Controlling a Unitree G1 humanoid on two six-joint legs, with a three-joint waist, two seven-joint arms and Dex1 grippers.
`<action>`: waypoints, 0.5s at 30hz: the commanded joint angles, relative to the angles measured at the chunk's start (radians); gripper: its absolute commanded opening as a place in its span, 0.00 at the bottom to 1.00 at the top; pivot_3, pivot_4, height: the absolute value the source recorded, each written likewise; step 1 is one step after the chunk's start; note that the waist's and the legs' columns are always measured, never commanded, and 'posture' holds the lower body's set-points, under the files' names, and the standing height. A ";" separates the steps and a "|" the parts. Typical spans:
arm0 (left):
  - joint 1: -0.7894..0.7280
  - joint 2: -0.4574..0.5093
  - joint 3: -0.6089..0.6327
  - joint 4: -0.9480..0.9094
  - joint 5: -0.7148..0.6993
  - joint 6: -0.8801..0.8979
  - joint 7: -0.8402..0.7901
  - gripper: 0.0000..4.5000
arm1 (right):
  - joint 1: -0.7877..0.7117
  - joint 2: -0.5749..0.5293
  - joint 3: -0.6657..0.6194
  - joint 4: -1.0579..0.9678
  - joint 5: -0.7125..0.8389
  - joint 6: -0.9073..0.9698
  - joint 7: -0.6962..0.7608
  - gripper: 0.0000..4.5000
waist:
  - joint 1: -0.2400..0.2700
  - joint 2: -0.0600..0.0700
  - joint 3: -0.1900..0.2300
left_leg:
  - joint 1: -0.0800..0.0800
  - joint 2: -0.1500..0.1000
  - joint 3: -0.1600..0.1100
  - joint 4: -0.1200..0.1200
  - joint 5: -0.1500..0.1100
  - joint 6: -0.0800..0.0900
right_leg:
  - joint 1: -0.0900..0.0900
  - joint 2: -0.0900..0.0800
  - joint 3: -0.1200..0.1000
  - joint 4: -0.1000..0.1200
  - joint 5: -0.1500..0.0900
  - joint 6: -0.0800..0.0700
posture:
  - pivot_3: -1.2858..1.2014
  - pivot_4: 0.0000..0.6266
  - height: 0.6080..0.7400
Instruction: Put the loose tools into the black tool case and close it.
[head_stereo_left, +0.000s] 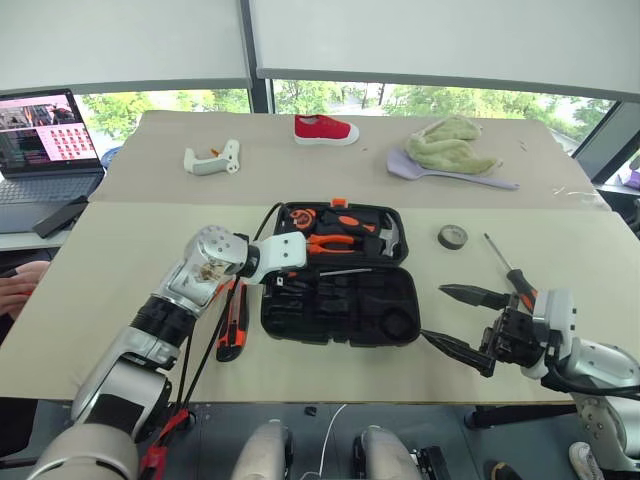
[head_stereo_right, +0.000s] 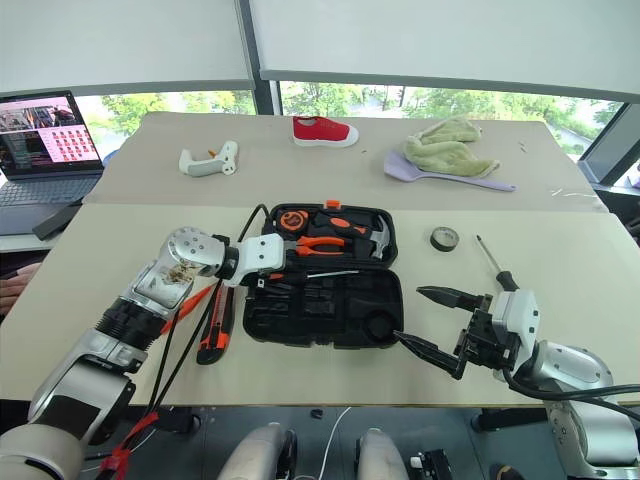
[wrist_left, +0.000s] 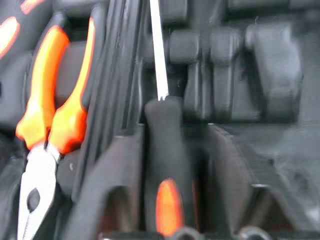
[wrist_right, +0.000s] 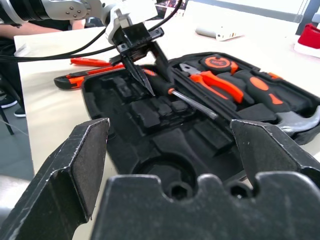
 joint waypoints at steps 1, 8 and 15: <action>0.021 -0.010 0.063 -0.093 -0.049 0.064 0.042 0.65 | 0.008 0.015 -0.030 -0.068 0.059 0.042 -0.044 1.00 | -0.002 0.000 0.000 | 0.000 0.000 0.000 0.000 0.000 0.000 | 0.000 0.000 0.000 0.000 0.000 0.000 | 0.52 0.24 1.00; 0.101 -0.022 0.075 -0.081 -0.035 0.026 0.099 0.40 | 0.031 0.017 -0.024 -0.099 0.067 0.067 -0.059 1.00 | -0.008 0.000 0.000 | 0.001 0.000 0.000 -0.001 0.000 0.000 | 0.000 0.000 0.001 0.001 0.000 0.000 | 0.52 0.24 1.00; 0.119 -0.064 0.058 0.010 -0.002 -0.034 0.174 0.01 | 0.043 0.019 -0.030 -0.098 0.065 0.063 -0.064 1.00 | 0.001 0.000 0.000 | 0.001 -0.001 0.000 0.000 0.000 0.000 | 0.001 0.000 0.001 0.000 0.000 0.000 | 0.52 0.24 1.00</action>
